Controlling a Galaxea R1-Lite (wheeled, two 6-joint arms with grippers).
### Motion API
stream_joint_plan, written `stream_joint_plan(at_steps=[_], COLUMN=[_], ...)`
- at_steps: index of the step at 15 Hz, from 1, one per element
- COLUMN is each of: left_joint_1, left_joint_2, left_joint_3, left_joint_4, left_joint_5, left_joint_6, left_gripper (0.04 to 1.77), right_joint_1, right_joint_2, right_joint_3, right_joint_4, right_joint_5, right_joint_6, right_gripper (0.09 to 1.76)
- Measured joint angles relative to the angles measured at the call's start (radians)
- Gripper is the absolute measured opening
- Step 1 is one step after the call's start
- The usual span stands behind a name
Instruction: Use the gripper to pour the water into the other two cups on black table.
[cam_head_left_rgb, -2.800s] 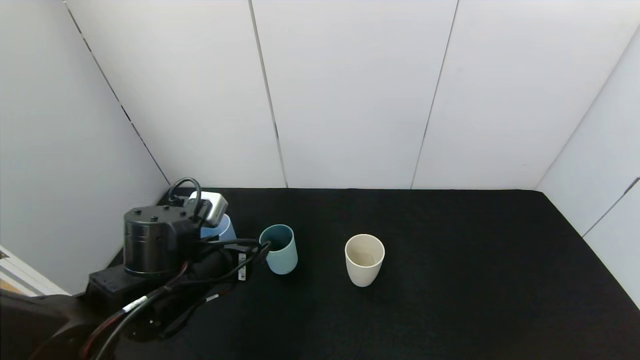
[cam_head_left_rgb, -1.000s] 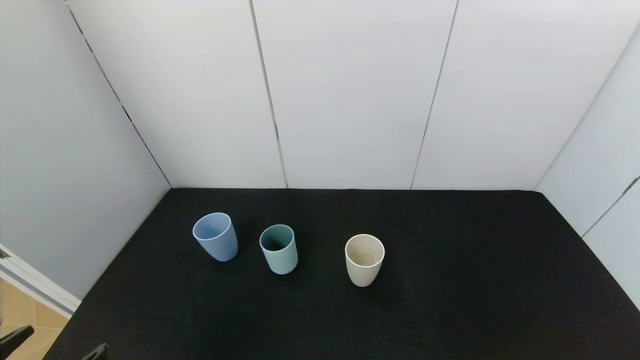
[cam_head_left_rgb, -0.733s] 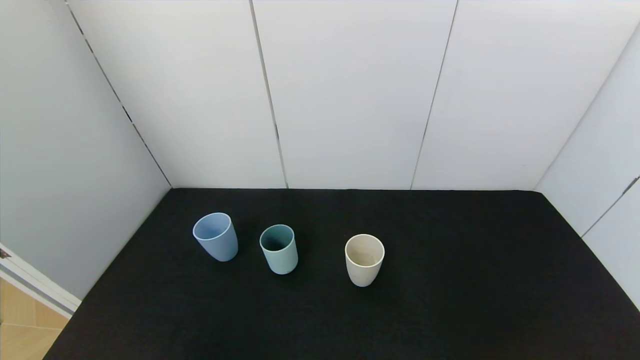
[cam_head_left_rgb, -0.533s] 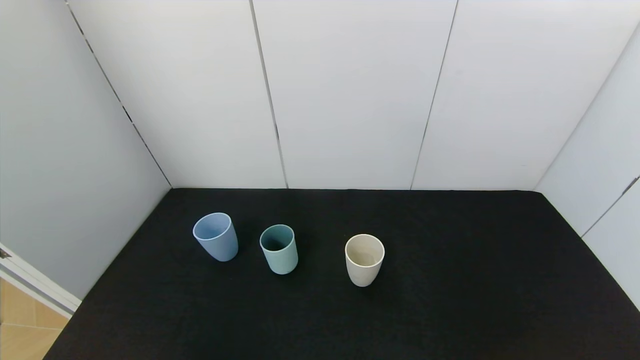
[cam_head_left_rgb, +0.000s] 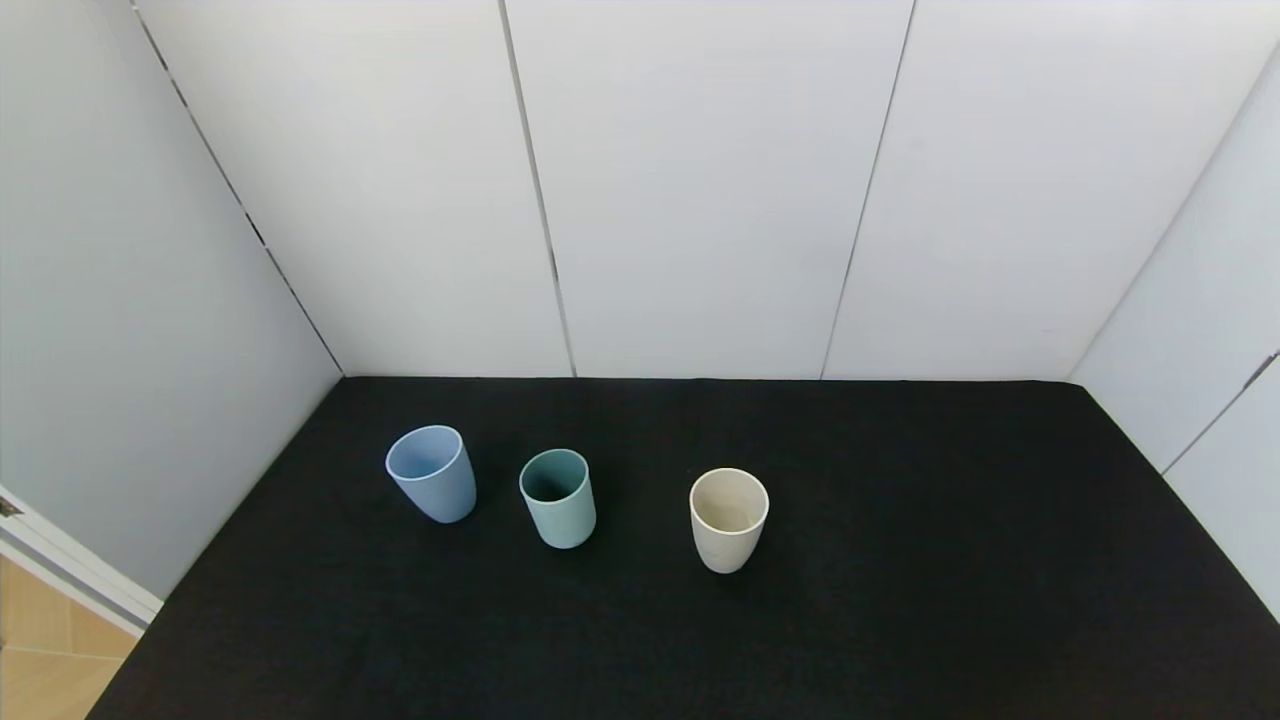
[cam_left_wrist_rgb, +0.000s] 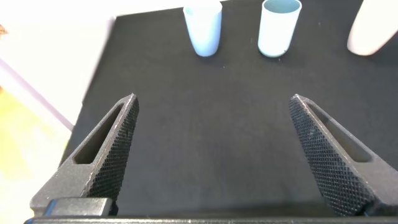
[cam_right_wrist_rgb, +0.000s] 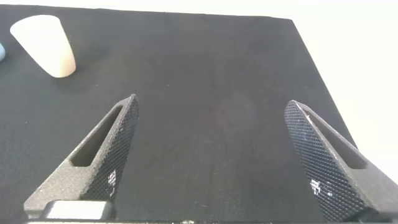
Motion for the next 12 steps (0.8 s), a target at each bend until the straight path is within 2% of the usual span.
stream_joint_plan(at_steps=[12], left_joint_1=[0.000], left_joint_2=[-0.003], left_joint_3=[0.003], left_joint_4=[0.002], left_joint_5=[0.000], left_joint_6=[-0.013], left_gripper=[1.72], right_joint_1=[0.000], right_joint_2=[0.000], right_joint_3=[0.000], right_joint_4=[0.000], right_joint_5=[0.000], right_joint_6=[0.000], right_gripper=[1.71])
